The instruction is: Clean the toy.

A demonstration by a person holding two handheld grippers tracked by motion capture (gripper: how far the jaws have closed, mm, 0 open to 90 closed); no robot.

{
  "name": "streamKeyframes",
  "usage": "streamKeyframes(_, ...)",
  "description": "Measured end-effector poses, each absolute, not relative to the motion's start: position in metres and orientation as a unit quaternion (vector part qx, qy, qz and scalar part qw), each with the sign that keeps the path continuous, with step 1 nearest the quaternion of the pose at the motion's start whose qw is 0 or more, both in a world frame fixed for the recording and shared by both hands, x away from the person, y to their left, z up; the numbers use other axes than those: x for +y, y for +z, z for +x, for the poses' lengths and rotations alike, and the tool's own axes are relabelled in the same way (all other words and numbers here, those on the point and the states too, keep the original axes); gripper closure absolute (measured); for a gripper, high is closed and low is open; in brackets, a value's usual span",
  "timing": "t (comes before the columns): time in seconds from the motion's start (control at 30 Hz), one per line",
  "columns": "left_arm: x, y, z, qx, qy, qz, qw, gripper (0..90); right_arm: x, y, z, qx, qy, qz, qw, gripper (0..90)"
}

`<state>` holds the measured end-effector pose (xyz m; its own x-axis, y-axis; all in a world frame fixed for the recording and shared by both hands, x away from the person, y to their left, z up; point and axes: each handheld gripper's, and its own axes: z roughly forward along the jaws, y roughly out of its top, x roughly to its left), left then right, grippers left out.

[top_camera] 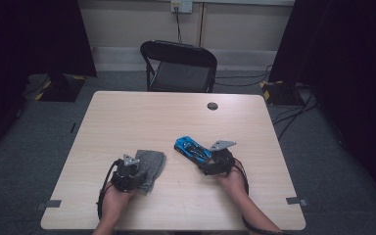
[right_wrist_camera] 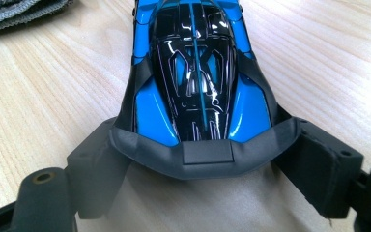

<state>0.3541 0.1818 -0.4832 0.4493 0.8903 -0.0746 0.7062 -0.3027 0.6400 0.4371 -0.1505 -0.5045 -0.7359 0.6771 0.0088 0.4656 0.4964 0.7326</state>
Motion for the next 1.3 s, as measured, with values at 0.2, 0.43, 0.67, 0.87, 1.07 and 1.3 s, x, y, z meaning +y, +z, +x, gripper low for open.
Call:
streamKeyframes(0.2,0.18,-0.483,0.354,0.495,0.155,0.799,0.305,72.4,-0.151,-0.505,0.436,0.851,0.373,0.34,0.144,20.2)
streamKeyframes(0.43,0.178,-0.483,0.351,0.472,0.174,0.81,0.301,72.5,-0.151,-0.505,0.436,0.851,0.373,0.341,0.144,20.2)
streamKeyframes(0.67,0.175,-0.483,0.351,0.476,0.18,0.81,0.292,72.5,-0.151,-0.505,0.436,0.851,0.373,0.341,0.144,20.2)
streamKeyframes(0.87,0.176,-0.483,0.352,0.472,0.174,0.812,0.295,72.0,-0.151,-0.505,0.436,0.851,0.373,0.341,0.144,20.2)
streamKeyframes(1.07,0.185,-0.481,0.357,0.489,0.132,0.802,0.316,77.4,-0.15,-0.505,0.436,0.851,0.373,0.341,0.144,20.1)
streamKeyframes(1.3,0.179,-0.46,0.358,0.452,0.136,0.809,0.351,77.7,-0.15,-0.505,0.436,0.851,0.373,0.341,0.144,20.2)
